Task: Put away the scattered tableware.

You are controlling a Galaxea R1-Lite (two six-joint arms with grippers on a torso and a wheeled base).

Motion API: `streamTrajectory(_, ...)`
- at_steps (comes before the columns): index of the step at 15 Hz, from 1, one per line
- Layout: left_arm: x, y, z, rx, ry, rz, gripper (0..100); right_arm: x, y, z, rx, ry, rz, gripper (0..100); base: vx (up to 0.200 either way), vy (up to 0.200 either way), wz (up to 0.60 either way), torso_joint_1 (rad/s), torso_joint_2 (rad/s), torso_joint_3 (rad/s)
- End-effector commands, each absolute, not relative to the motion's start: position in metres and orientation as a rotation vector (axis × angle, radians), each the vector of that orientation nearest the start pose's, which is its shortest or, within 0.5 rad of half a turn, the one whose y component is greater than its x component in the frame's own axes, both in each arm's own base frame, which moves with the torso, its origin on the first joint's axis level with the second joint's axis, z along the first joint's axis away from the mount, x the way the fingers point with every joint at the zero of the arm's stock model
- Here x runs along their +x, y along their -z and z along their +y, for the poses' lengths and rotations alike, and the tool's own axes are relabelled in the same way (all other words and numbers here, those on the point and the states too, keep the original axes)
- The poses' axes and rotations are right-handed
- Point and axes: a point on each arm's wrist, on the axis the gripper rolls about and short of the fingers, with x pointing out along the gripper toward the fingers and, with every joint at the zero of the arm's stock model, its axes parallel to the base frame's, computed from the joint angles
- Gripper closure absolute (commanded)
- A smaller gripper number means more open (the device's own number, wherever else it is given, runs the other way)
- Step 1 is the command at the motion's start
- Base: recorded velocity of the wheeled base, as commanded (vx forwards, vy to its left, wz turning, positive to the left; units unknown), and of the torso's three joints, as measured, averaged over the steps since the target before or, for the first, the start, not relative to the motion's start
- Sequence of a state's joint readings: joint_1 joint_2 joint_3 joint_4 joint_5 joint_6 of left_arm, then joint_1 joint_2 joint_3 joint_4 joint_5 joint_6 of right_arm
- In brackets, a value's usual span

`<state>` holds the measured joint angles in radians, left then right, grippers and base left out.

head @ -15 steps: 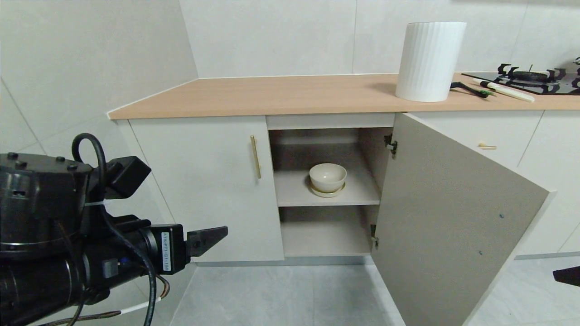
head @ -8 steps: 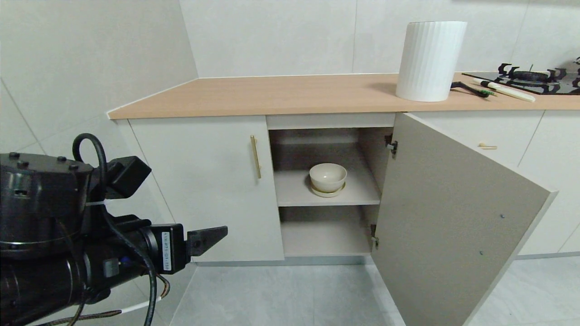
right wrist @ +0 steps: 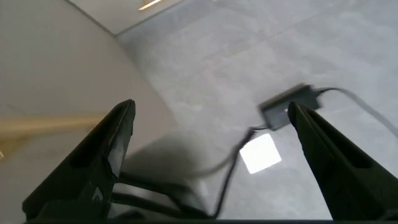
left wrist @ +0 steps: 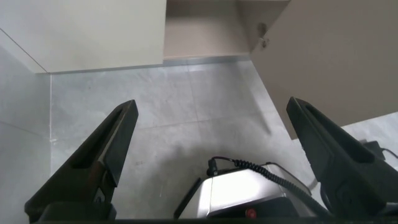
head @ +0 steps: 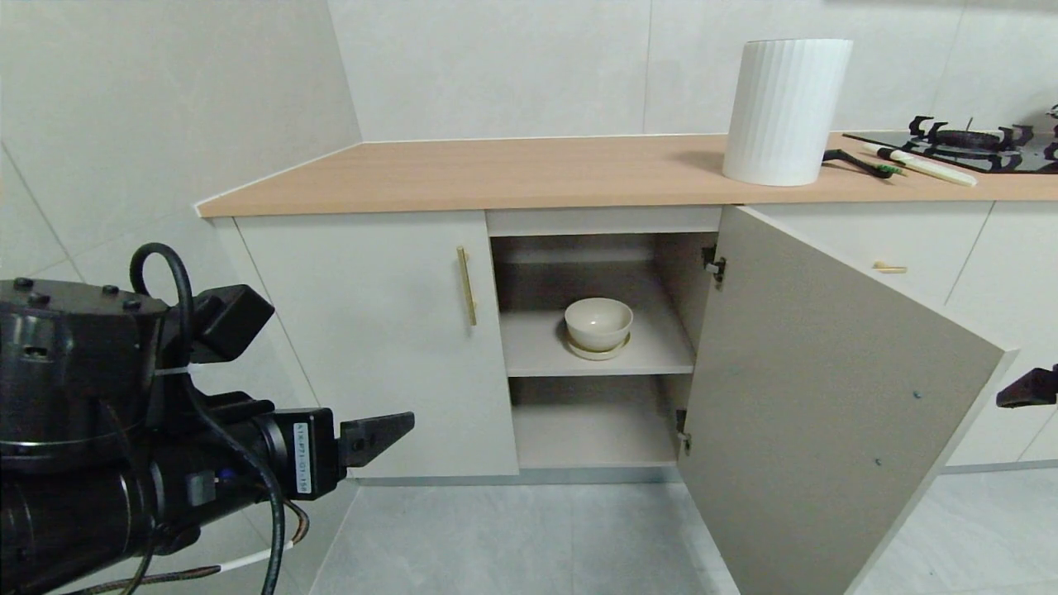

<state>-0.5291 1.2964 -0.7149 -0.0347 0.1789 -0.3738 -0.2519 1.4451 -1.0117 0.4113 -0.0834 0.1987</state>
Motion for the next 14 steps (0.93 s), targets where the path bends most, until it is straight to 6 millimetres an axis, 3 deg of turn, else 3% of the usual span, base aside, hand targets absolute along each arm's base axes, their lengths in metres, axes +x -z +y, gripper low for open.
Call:
streamTrajectory(1,0.169,-0.203,-0.094,-0.172,0.239,0.569,0,0.231,-0.202,-0.057,0.292,0.377,0.855,0,0.0,0.0,0.0,0.0,0.0,0.0)
streamTrajectory(5,0.168,-0.203,-0.094,-0.173,0.24,0.566,0,0.249,-0.187,-0.039,0.353,0.319,0.893,0,0.0,0.0,0.0,0.0,0.0,0.0)
streamTrajectory(10,0.169,-0.203,-0.094,-0.172,0.24,0.568,0,0.25,-0.18,-0.012,0.368,0.219,0.906,0,0.0,0.0,0.0,0.0,0.0,0.0)
streamTrajectory(14,0.169,-0.203,-0.094,-0.175,0.238,0.566,0,0.249,-0.172,0.034,0.356,0.082,0.915,0,0.0,0.0,0.0,0.0,0.0,0.0)
